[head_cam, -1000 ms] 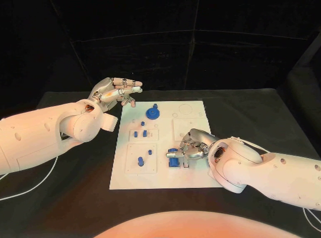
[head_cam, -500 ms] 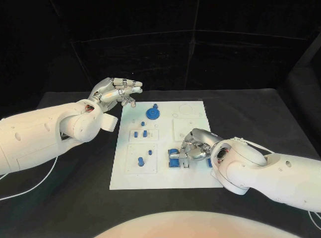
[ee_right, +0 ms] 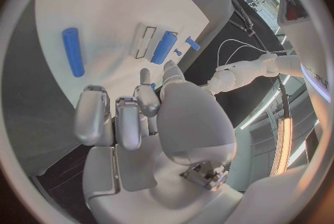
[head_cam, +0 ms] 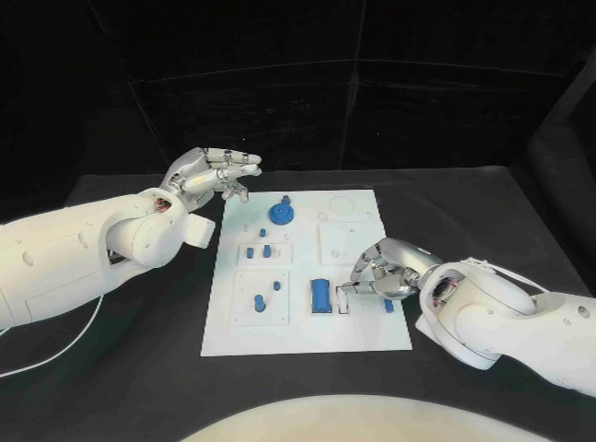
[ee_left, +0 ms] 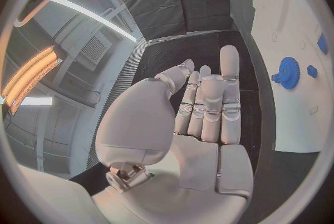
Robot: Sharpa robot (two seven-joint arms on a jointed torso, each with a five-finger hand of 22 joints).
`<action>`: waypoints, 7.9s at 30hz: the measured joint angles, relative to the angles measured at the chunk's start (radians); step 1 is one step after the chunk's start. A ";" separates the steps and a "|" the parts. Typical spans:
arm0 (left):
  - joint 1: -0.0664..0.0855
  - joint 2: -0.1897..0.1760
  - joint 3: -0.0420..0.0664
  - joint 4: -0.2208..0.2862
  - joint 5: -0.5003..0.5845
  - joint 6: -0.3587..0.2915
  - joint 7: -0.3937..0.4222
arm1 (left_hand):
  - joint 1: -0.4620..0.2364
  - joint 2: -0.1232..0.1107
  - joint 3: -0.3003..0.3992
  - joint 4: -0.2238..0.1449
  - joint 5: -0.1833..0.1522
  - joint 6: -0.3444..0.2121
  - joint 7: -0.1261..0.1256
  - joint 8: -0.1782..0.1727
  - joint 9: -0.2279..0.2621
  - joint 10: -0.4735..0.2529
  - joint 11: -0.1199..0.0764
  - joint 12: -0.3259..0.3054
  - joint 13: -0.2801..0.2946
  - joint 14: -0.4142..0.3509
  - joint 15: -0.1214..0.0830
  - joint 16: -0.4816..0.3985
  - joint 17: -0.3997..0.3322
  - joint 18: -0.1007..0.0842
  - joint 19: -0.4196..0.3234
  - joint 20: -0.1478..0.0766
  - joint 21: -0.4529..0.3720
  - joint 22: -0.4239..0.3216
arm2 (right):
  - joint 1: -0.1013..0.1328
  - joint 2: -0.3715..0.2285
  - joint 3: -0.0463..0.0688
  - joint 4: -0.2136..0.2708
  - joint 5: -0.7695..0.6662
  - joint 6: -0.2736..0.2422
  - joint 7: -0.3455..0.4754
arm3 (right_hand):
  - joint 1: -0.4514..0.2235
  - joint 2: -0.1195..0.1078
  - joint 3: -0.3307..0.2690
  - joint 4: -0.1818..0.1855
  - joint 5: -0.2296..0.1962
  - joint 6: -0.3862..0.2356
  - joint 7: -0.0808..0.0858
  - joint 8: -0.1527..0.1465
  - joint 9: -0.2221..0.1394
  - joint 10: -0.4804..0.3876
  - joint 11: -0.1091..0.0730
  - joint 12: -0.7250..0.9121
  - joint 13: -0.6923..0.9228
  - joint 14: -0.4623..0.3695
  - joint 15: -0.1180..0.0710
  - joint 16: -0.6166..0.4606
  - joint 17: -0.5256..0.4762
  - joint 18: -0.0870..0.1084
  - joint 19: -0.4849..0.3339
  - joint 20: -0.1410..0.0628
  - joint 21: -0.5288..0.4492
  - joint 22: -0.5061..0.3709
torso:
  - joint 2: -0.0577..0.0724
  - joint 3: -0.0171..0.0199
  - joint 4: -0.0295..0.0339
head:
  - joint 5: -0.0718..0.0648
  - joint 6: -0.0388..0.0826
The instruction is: Assemble the parts on the task board
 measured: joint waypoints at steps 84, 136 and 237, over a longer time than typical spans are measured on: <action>-0.001 -0.002 0.000 0.001 0.000 0.000 -0.001 | 0.000 0.000 0.000 0.000 0.000 0.000 0.000 0.000 0.000 0.000 0.000 0.004 0.000 0.000 0.000 0.000 -0.003 0.000 0.000 0.000 0.000 -0.002 | -0.011 -0.019 0.004 -0.038 -0.170 0.215 -0.121 | 0.151 0.057 0.066 -0.099 0.048 0.124 -0.022 -0.121 -0.048 0.006 -0.006 -0.015 0.014 0.000 -0.008 0.000 0.000 0.000 0.005 -0.002 0.006 0.025 | -0.008 -0.0027 -0.0187 | -0.008 -0.005; -0.001 0.002 0.000 0.002 0.000 0.001 -0.001 | 0.000 0.000 0.000 0.000 0.000 0.000 0.000 0.000 0.000 0.000 0.000 0.004 0.000 -0.004 -0.004 0.000 -0.003 0.000 0.000 0.000 -0.004 -0.002 | -0.015 0.101 0.000 -0.064 -0.006 0.092 -0.098 | 0.052 -0.011 0.143 -0.018 0.085 0.163 -0.016 -0.150 -0.045 0.020 -0.013 -0.003 0.034 0.000 -0.008 0.004 0.000 0.000 0.009 -0.006 0.010 0.040 | -0.006 -0.0033 -0.0194 | 0.010 -0.013; -0.001 0.001 0.000 0.000 0.000 0.004 -0.006 | 0.000 0.000 0.000 0.000 0.000 0.000 0.000 0.004 0.000 -0.004 -0.004 0.004 0.000 -0.004 -0.004 0.000 -0.005 0.000 0.000 0.000 -0.004 -0.003 | -0.015 0.095 0.000 -0.079 0.007 0.172 -0.084 | -0.006 0.045 -0.046 -0.025 -0.112 0.179 -0.025 -0.141 0.010 0.020 -0.013 -0.026 0.027 0.000 -0.008 0.000 0.000 0.000 0.009 -0.006 0.010 0.055 | -0.007 -0.0023 -0.0199 | 0.008 -0.021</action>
